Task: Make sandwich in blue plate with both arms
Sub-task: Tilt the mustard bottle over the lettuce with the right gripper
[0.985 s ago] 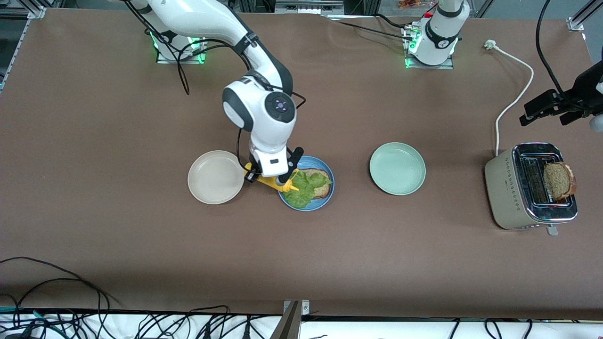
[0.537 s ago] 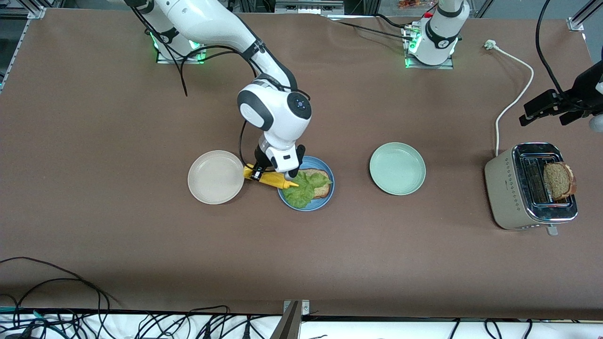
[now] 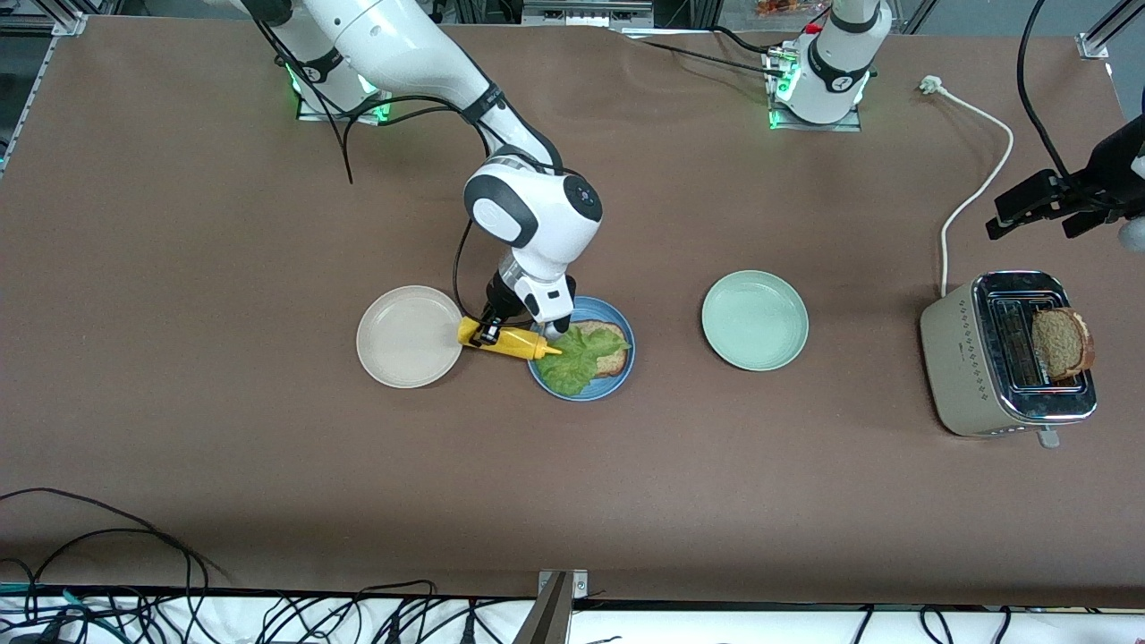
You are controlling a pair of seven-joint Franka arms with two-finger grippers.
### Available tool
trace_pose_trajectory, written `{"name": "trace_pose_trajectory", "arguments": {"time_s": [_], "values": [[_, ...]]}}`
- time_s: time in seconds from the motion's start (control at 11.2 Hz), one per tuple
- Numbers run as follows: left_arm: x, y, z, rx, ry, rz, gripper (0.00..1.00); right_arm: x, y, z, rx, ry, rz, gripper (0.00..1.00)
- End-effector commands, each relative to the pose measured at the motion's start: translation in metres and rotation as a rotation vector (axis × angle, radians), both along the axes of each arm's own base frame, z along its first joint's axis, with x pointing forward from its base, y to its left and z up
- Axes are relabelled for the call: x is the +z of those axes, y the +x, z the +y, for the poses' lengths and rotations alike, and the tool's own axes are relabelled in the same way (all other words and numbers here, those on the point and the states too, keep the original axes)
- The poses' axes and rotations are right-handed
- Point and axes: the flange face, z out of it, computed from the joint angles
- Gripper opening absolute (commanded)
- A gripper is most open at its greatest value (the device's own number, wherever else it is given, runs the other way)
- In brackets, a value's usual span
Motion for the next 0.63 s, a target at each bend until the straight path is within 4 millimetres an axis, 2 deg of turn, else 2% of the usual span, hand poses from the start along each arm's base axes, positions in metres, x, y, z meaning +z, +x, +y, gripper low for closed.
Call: {"name": "trace_pose_trajectory", "arguments": {"time_s": [0.0,0.18,0.54], "values": [[0.007,0.002,0.001,-0.022,-0.032,-0.014,1.00,0.007,-0.004,-0.001,0.038,-0.027,-0.001,0.00],[0.007,0.003,0.000,-0.024,-0.032,-0.014,1.00,0.016,0.002,-0.004,0.033,-0.018,-0.006,0.00],[0.006,0.003,-0.003,-0.030,-0.034,-0.012,1.00,0.019,0.008,-0.009,0.033,-0.008,0.001,0.00]]}}
